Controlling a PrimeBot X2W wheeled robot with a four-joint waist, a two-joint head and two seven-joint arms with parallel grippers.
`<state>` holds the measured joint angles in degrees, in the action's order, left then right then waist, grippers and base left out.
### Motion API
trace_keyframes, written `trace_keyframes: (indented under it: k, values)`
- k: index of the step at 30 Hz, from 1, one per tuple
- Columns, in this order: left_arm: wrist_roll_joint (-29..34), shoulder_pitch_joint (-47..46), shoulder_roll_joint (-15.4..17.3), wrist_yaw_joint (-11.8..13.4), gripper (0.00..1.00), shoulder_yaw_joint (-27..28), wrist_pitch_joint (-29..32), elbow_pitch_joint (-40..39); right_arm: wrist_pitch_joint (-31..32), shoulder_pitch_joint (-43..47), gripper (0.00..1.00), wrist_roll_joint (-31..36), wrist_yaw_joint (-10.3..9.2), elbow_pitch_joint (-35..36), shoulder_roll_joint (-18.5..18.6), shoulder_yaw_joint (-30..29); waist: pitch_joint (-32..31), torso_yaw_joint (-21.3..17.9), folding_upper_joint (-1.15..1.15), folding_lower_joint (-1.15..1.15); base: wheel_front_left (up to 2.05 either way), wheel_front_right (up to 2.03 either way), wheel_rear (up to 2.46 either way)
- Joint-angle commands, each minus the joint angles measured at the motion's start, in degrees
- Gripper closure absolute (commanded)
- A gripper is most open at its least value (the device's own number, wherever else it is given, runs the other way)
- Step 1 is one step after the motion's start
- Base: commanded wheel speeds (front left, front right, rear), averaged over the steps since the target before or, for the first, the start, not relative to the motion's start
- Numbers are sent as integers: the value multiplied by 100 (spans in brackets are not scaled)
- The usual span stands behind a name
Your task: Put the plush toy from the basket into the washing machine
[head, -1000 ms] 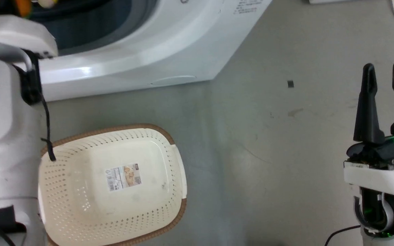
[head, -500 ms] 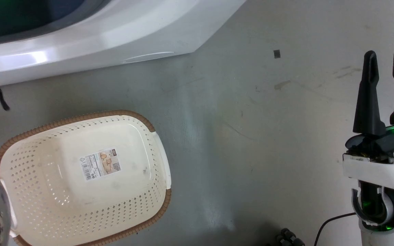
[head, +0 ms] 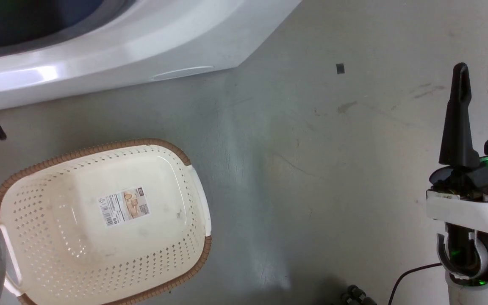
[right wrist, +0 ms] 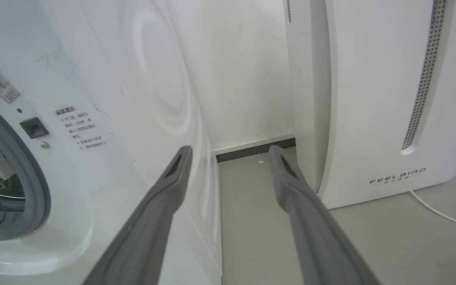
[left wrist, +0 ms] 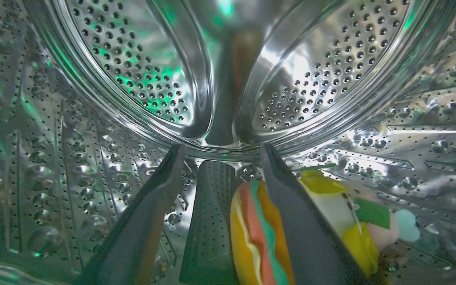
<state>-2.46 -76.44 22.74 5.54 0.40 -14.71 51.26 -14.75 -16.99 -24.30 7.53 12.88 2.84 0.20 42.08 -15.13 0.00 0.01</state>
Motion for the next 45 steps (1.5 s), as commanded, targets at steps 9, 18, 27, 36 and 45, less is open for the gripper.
trace_keyframes:
  k: [9,18,27,36,45]
  values:
    - [-213,1011,-200,-26,0,76,-29,-223,-25,88,0,161,-4,-171,4,-88,-709,237,0,-1,0,0,0]
    - [-273,2147,-556,-28,0,93,-29,-871,-25,328,0,511,-4,-290,4,-93,-1378,547,0,-1,0,0,0]
    - [-186,3600,-1006,93,0,112,-29,-2055,-25,769,0,990,-4,-465,4,-250,-2153,927,0,-1,0,0,0]
    - [-83,5048,-1396,156,0,90,-29,-3113,-25,1248,0,1453,-4,-568,4,-383,-2939,1198,0,-1,0,0,0]
    - [32,6310,-1615,4,0,-96,-29,-3860,-25,1722,0,1582,-4,-719,4,-503,-3571,1415,0,-1,0,0,0]
